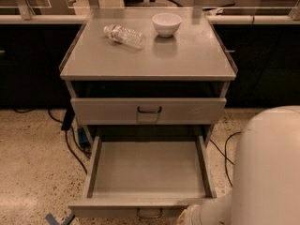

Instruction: Close middle drawer

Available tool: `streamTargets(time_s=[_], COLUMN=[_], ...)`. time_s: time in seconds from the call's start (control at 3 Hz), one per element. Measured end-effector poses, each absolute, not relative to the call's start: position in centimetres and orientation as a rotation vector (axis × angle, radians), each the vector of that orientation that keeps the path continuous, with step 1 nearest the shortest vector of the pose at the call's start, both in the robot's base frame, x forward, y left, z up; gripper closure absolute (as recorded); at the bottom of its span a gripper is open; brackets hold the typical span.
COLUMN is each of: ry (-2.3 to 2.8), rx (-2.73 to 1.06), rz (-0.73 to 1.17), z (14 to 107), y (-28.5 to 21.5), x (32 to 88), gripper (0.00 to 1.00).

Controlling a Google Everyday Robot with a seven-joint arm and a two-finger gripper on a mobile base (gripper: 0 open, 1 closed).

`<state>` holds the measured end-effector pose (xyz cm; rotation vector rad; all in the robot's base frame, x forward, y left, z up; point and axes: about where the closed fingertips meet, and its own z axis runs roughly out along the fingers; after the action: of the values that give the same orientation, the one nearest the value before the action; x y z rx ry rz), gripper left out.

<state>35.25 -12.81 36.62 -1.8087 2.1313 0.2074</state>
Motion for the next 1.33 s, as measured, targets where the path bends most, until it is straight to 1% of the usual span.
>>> streamTargets(time_s=[0.33, 0.67, 1.0, 1.33], ry=[2.097, 2.089, 2.109, 2.128], rx=[-1.718, -1.706, -1.666, -1.599], rz=[0.135, 0.134, 0.125, 0.177], z=[38.1, 38.4, 38.6, 38.4], y=[-11.0, -10.7, -12.5, -13.8], x=[38.3, 38.7, 37.7, 36.4], gripper=[1.00, 1.00, 1.00, 1.00])
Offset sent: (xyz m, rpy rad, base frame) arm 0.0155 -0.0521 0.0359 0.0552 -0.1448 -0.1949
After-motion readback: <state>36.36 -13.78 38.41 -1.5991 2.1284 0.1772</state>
